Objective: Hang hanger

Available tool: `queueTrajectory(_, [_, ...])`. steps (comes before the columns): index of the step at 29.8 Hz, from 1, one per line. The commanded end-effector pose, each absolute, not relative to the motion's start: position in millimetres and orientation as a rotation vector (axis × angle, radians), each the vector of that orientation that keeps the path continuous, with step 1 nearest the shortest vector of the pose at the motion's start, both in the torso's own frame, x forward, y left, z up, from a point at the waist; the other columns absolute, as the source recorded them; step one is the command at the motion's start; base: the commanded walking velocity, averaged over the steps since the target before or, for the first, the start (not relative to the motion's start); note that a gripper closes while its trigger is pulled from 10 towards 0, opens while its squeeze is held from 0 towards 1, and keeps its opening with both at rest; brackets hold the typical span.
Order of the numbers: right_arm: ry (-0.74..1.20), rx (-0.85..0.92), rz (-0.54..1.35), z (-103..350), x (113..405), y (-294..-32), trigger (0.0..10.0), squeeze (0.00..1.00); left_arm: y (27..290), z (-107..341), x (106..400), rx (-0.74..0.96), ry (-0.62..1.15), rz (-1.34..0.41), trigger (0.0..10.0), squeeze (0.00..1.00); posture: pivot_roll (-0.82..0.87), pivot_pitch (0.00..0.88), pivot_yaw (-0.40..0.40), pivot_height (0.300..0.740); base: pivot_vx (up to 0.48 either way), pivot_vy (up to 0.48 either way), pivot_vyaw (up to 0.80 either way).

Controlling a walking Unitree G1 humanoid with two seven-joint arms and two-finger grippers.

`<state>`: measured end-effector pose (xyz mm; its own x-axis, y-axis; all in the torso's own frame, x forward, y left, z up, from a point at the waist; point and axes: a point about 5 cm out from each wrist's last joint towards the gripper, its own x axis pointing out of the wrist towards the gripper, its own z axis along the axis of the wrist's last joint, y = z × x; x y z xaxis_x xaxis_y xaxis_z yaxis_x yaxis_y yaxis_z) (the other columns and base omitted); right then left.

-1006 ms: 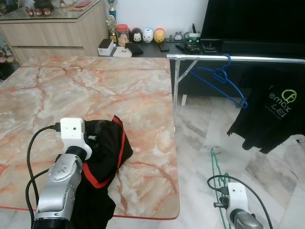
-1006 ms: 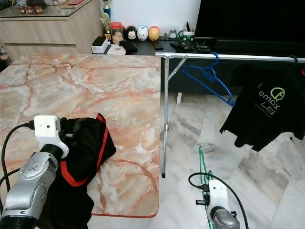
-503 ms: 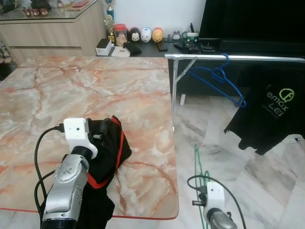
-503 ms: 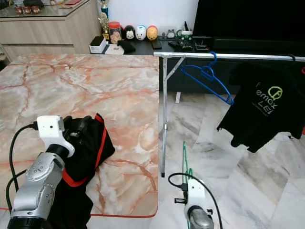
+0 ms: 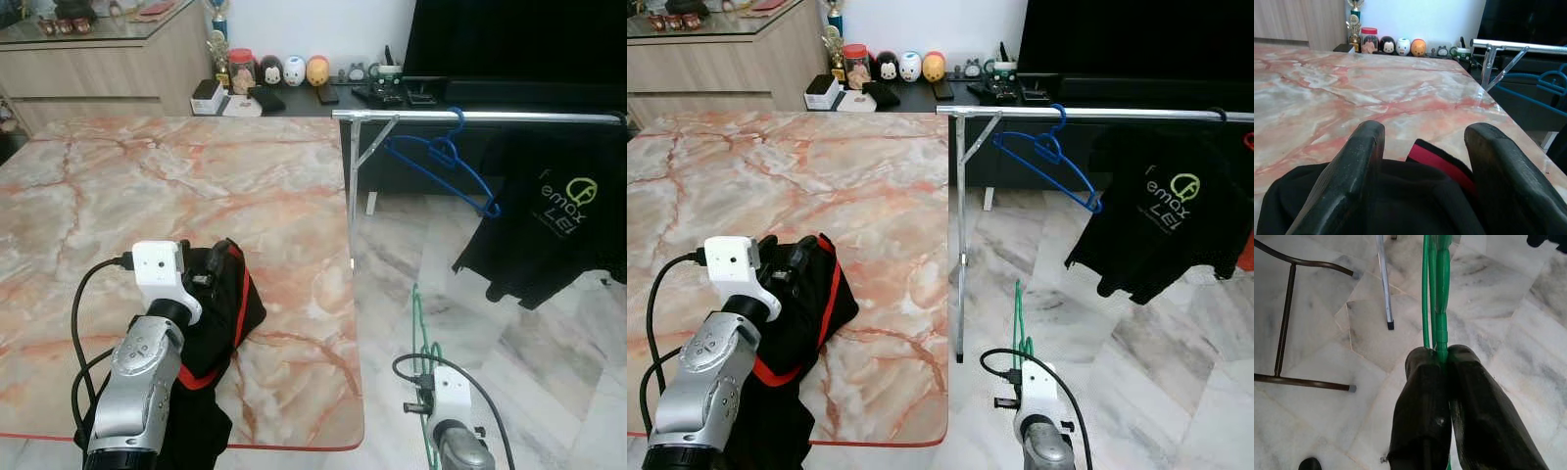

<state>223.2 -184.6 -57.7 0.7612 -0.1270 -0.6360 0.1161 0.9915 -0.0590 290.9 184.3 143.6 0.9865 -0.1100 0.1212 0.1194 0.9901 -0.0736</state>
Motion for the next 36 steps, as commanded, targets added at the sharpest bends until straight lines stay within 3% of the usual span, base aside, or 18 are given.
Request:
queueTrajectory(1, [0.660,-0.013,-0.135,-53,229,-184,10.0,0.00,183,144,289,-0.087,-0.122,-0.135,10.0,0.00,0.01,0.000,0.015,0.740,0.000,0.000,0.00])
queueTrajectory(36, [0.600,-0.010,-0.141,-45,239,-177,10.0,0.00,181,144,289,-0.080,-0.131,-0.160,10.0,0.00,0.01,0.000,0.024,0.740,-0.287,0.000,0.00])
